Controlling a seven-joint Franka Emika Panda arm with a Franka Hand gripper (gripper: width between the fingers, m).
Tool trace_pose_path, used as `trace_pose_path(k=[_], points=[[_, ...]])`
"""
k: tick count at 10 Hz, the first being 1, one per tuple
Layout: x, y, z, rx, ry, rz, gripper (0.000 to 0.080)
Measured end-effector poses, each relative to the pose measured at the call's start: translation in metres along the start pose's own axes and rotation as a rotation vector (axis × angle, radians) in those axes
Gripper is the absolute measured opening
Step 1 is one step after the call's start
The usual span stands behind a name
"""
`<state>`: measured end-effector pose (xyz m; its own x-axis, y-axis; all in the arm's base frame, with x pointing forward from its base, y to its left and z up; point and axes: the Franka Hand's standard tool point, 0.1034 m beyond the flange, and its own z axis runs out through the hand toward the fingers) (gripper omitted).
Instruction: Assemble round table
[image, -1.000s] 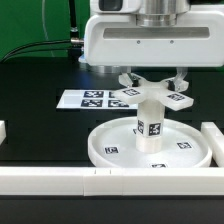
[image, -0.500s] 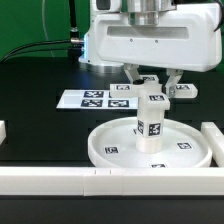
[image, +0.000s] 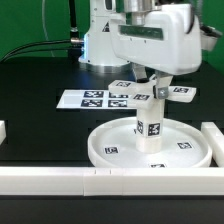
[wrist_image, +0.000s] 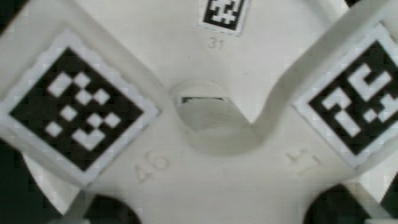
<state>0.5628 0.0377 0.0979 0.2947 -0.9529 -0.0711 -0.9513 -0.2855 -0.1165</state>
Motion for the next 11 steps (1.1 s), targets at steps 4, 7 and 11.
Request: trace_pose_path(k=[4,7,11], points=[[-0.002,0.000,0.001,0.067,0.009,0.482,0.0446],[-0.002,0.001,0.001,0.072,-0.008,0.563,0.0446],[-0.007,-0.009,-0.025,0.088,-0.036,0.481,0.0646]])
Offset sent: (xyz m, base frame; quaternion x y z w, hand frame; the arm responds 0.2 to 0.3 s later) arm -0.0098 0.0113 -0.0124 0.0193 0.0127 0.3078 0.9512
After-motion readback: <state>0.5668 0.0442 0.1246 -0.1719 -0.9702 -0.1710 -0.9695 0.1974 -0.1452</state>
